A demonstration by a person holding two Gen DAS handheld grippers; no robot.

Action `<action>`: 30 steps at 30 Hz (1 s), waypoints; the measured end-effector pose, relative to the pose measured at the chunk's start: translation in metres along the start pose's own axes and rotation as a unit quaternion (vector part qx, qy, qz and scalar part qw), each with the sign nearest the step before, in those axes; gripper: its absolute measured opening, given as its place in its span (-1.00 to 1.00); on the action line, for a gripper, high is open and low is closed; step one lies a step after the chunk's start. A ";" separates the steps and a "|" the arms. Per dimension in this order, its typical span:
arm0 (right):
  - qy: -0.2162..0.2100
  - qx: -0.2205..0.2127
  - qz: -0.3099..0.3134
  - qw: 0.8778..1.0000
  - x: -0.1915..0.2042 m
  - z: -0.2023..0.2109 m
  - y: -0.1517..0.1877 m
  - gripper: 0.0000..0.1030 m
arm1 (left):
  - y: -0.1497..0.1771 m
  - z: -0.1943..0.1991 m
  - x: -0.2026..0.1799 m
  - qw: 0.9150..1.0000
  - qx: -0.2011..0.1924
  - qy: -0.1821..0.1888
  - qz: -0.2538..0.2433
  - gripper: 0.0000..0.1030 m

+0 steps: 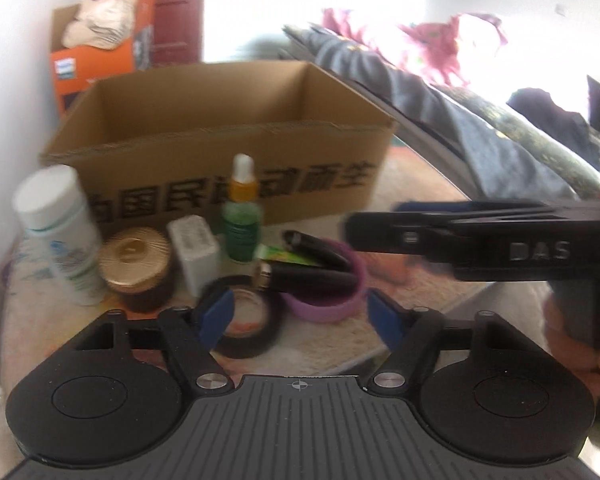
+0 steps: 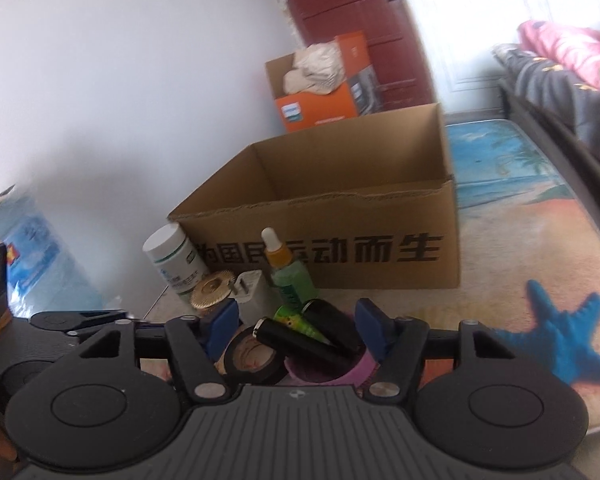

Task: Organize rigid objects
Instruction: 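Lower the right gripper onto the black oval case and close it, then carry the black oval case into the cardboard box and open the right gripper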

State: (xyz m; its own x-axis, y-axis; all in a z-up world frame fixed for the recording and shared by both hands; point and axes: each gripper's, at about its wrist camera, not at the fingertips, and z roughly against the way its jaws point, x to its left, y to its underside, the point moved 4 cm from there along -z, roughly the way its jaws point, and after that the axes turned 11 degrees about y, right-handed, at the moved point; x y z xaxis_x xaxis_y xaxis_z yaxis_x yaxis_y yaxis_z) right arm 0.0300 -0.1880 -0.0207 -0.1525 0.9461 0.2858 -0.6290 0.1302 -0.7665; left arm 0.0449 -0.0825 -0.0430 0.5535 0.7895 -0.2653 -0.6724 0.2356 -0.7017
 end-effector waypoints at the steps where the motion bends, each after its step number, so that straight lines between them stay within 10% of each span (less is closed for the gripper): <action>1: -0.005 0.005 0.008 1.000 0.001 -0.004 0.000 0.15 | 0.000 -0.003 -0.001 1.000 0.001 0.005 0.001 0.32; 23: -0.030 0.092 0.070 0.993 -0.012 -0.080 -0.004 -0.45 | -0.019 -0.038 -0.006 0.999 0.006 0.035 -0.040 -0.32; 30: -0.050 0.111 -0.027 0.992 -0.041 -0.081 -0.008 -0.67 | -0.023 -0.046 -0.005 0.999 0.012 0.038 -0.032 -0.32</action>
State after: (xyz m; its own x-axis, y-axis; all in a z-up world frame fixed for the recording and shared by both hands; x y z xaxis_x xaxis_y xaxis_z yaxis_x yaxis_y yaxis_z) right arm 0.1027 -0.2041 -0.0729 -0.1819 0.9041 0.3866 -0.7892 0.1003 -0.6059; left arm 0.0803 -0.1178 -0.0554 0.6303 0.7274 -0.2712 -0.6462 0.2981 -0.7025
